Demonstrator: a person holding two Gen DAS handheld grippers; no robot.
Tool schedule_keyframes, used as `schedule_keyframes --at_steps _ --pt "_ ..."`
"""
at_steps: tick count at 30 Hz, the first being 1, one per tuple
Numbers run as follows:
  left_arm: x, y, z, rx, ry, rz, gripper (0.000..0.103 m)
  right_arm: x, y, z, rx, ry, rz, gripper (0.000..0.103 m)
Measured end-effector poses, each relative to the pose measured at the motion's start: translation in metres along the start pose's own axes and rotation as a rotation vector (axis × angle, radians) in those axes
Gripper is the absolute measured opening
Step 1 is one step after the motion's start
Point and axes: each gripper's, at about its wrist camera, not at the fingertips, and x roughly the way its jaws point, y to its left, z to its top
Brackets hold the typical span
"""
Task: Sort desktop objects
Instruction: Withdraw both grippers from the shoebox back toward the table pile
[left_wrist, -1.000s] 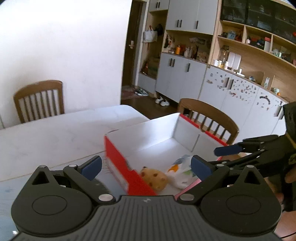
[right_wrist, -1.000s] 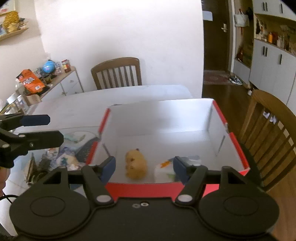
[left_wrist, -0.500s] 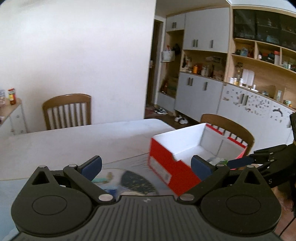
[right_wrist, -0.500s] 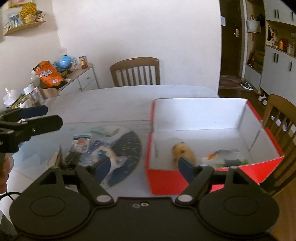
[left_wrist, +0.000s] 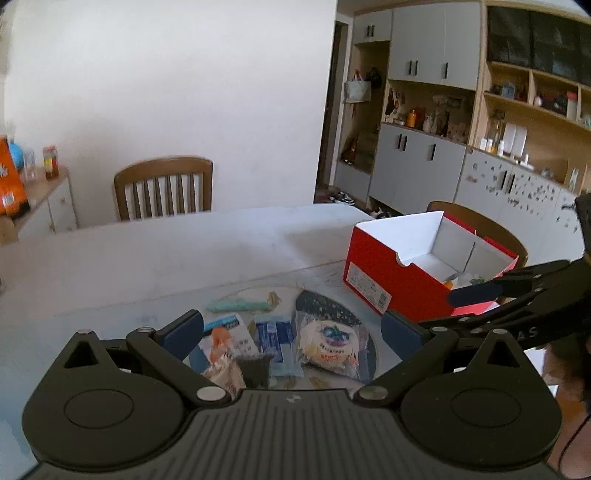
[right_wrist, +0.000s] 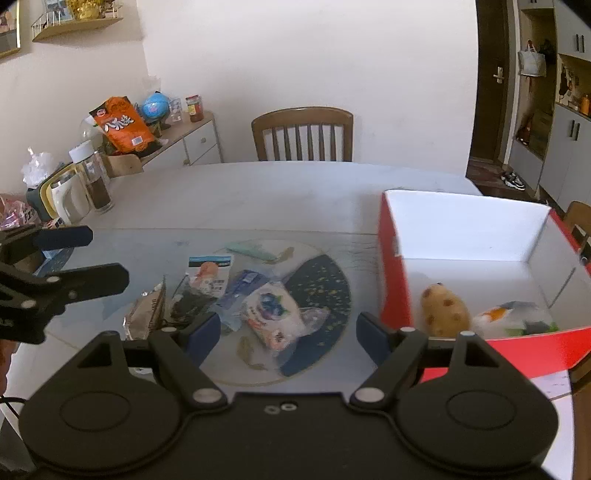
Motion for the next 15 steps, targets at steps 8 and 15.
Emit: schedule_keyframes --at_steps 8,15 --pt "-0.004 0.028 -0.012 -0.076 -0.019 0.072 0.103 0.015 0.016 -0.002 -0.01 0.015 0.007 0.081" --pt "0.008 0.038 -0.026 -0.074 0.06 0.046 0.103 0.033 0.021 -0.003 -0.023 0.037 -0.007 0.081"
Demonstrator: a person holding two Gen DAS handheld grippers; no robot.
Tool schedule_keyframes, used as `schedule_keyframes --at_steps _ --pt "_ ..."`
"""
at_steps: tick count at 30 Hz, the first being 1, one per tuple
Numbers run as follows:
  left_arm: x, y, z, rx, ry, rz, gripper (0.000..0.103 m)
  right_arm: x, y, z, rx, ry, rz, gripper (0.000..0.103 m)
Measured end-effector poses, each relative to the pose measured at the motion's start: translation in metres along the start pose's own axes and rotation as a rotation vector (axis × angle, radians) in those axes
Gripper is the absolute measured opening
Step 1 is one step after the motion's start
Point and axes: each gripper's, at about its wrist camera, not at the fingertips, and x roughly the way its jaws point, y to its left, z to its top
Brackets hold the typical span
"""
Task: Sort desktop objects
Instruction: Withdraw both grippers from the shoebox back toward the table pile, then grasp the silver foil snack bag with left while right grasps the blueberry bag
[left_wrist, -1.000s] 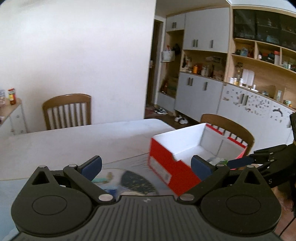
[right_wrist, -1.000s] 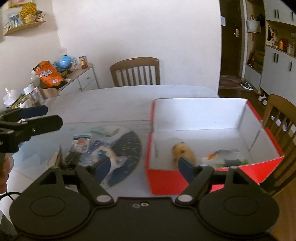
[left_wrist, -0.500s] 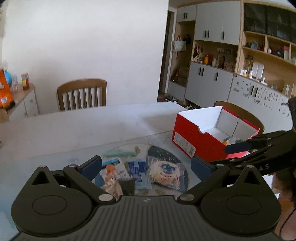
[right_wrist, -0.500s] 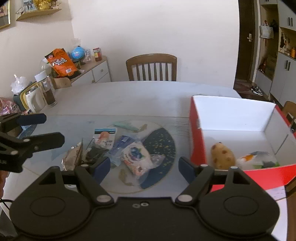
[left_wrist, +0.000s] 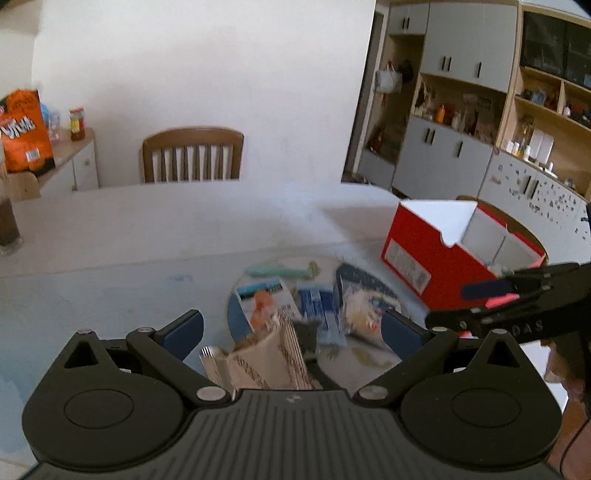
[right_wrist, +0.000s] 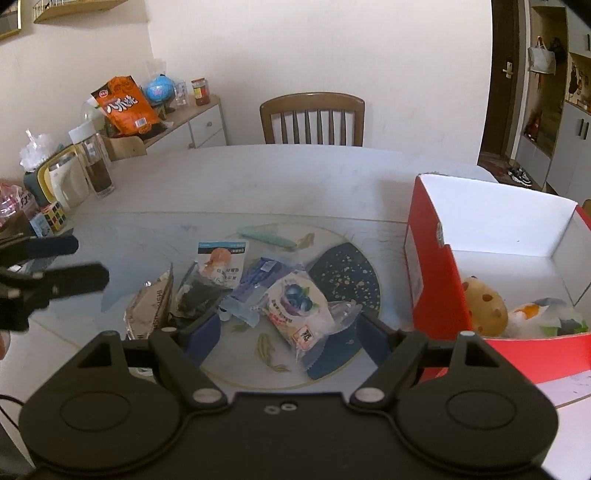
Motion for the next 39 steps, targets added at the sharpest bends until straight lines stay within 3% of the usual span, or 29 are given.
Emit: schedule_keyframes --at_steps 10,18,39 --pt "0.03 0.004 -0.015 0.037 0.103 0.036 0.103 0.035 0.003 0.001 -0.023 0.04 -0.008 0.081" --pt "0.056 0.02 -0.02 -0.017 0.195 0.051 0.103 0.059 0.001 0.004 -0.042 0.058 -0.018 0.081" --pt "0.081 0.039 -0.031 -0.119 0.278 0.036 0.102 0.096 -0.002 0.003 -0.072 0.101 -0.033 0.079"
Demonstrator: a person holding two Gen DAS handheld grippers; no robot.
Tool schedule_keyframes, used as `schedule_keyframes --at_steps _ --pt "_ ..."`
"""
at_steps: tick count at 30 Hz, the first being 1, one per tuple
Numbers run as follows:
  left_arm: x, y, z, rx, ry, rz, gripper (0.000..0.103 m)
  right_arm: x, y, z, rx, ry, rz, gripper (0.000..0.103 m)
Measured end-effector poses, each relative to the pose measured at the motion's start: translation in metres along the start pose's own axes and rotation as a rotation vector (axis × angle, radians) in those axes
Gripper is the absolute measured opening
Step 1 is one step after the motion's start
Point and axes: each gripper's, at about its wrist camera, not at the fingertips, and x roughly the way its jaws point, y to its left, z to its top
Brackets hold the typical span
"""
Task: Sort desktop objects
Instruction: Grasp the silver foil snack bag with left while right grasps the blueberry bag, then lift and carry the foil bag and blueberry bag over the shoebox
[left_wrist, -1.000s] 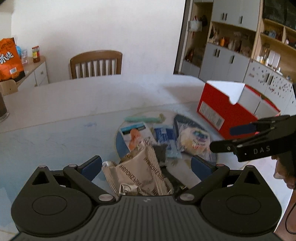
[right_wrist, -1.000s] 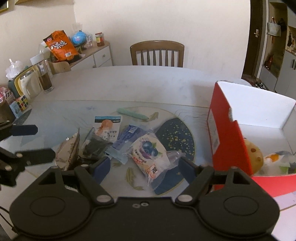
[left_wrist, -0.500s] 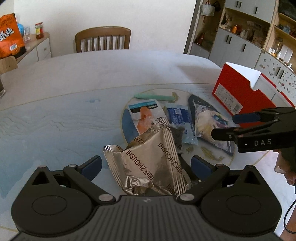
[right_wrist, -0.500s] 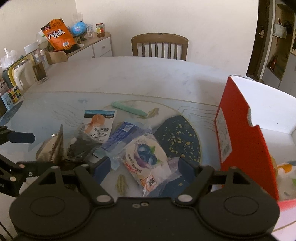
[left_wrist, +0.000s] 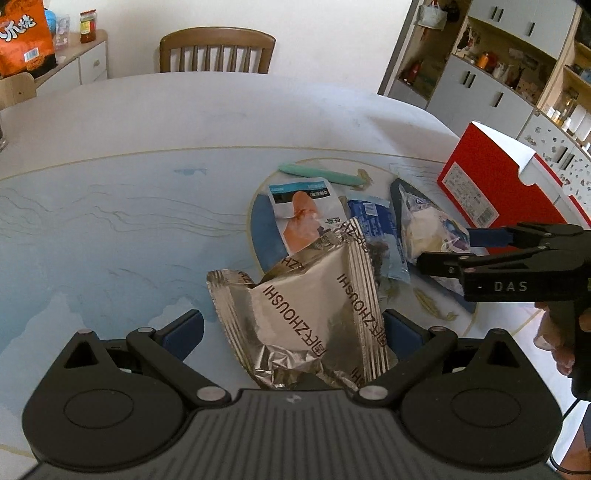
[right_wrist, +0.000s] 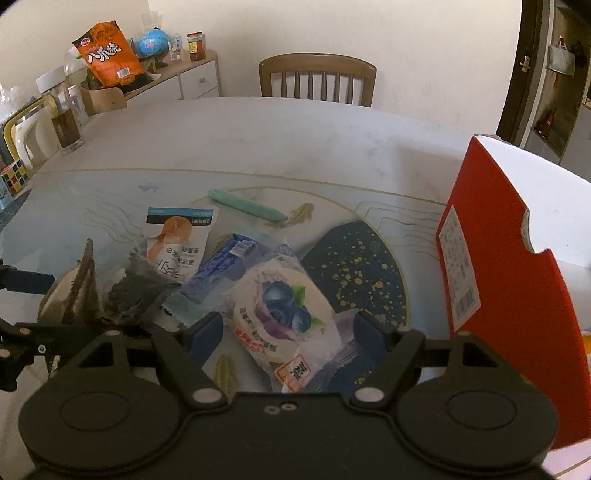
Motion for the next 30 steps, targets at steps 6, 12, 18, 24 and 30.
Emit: schedule_keyframes --at_steps 6,12,18,24,30 --pt "0.001 0.001 0.0 -0.016 -0.002 -0.012 0.093 0.002 0.004 0.001 -0.009 -0.005 -0.022 0.076" --pt "0.0 -0.001 0.0 -0.004 -0.01 -0.016 0.078 0.005 0.009 0.002 -0.036 0.002 -0.044 0.075" --pt "-0.002 0.0 0.001 -0.012 -0.013 -0.012 0.069 0.004 0.016 0.003 -0.06 0.001 -0.068 0.068" --pt "-0.005 -0.001 0.001 0.001 -0.024 -0.005 0.064 -0.001 0.02 0.002 -0.083 -0.004 -0.09 0.052" --pt "-0.01 -0.001 0.004 0.016 -0.028 -0.002 0.051 -0.007 0.02 0.002 -0.073 -0.009 -0.105 0.049"
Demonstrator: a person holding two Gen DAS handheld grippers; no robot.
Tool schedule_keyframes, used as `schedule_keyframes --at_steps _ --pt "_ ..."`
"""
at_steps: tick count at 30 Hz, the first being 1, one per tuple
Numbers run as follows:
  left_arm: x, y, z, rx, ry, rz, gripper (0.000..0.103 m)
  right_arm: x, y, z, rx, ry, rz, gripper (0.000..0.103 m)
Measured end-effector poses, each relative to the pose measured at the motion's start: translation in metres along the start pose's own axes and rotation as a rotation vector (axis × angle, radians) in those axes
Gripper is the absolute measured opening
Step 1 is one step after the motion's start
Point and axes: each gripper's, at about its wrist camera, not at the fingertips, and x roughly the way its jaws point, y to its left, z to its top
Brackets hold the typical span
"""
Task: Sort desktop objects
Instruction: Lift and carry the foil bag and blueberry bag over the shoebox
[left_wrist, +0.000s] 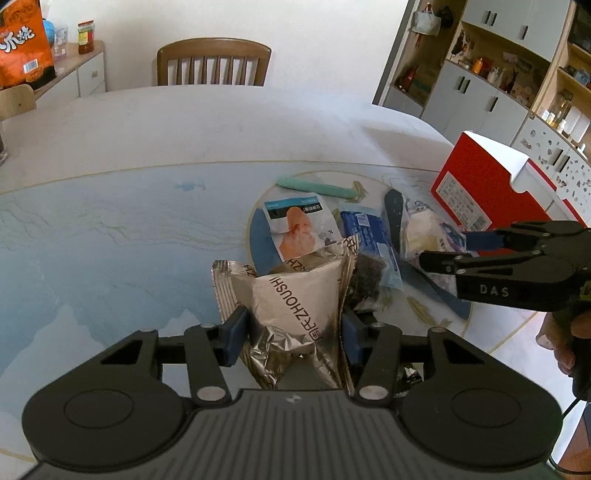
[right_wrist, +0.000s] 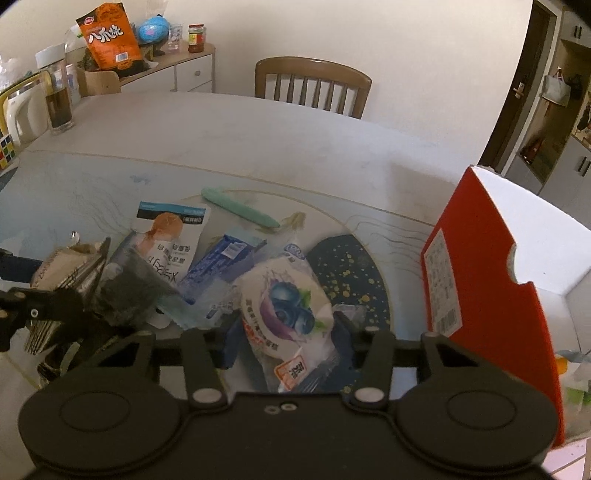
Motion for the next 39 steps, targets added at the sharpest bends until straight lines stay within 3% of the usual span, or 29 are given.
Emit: schedule_keyframes --at_steps 25,39 --pt "-0.048 -0.002 0.009 -0.014 -0.06 -0.02 0.049 -0.072 -0.011 0.008 0.048 -0.027 0.084 0.049" --pt "-0.078 -0.035 0.027 0.026 -0.103 -0.052 0.049 -0.118 -0.046 0.013 0.099 -0.038 0.101 0.049"
